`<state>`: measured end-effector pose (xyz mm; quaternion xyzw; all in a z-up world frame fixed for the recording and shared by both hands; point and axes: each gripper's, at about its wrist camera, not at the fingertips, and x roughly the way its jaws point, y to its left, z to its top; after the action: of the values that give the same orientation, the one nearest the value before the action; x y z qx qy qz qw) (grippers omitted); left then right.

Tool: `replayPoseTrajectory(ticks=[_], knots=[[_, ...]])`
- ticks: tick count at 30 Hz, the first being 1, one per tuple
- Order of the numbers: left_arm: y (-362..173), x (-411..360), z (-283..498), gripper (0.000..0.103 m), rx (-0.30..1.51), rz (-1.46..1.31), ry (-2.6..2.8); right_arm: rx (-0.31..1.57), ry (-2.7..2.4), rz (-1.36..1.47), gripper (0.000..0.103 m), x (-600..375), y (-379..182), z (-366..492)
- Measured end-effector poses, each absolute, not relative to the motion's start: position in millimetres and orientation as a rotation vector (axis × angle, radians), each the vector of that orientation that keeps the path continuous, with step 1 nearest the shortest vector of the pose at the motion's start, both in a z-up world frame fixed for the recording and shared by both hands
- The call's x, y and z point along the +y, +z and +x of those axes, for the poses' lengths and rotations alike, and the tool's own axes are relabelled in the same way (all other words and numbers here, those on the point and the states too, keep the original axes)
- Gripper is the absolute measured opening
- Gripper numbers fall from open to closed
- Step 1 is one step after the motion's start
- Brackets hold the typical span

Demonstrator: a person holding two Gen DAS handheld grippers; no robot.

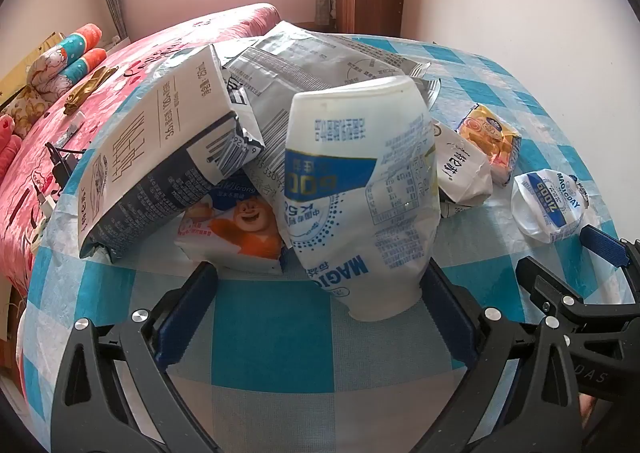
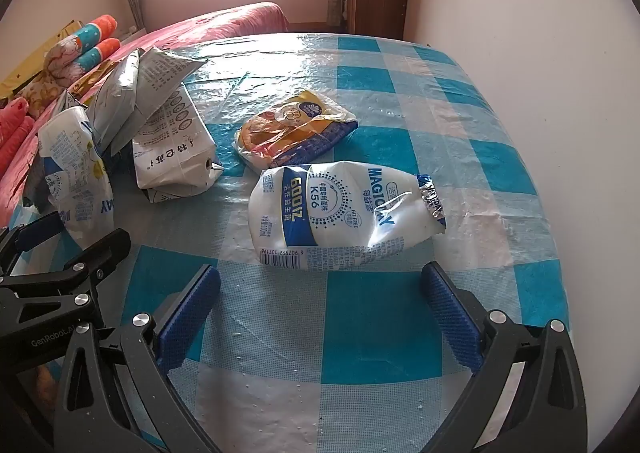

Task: Collect trash
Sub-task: 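Move the left tool toward the white MAGICDAY milk pouch on the table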

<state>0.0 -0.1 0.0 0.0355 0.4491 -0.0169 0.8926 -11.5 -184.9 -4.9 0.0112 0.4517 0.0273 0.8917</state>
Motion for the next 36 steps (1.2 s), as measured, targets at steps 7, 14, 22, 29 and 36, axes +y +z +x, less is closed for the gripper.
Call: replayPoseTrajectory(ticks=[7, 14, 22, 29, 36], knots=[[0.9, 1.8, -4.3, 0.099, 0.944, 0.091, -0.053, 0.944, 0.039, 0.029, 0.099, -183.9, -5.4, -19.7], [4.3, 18.0, -30.8, 0.099, 0.919, 0.113, -0.029, 0.935, 0.055, 0.065, 0.099, -181.5, -5.6, -39.8], [37.6, 35.2, -62.4, 0.099, 0.819, 0.125, -0.022, 0.820, 0.060, 0.069, 0.099, -167.9, 26.8, -73.4], [64.0, 56.7, -91.7, 0.099, 0.740, 0.090, -0.026, 0.699, 0.049, 0.028, 0.099, -158.9, 64.5, -94.2], [86.3, 69.8, -111.9, 0.099, 0.684, 0.055, -0.024, 0.610, 0.038, -0.012, 0.099, -148.7, 93.7, -114.9]])
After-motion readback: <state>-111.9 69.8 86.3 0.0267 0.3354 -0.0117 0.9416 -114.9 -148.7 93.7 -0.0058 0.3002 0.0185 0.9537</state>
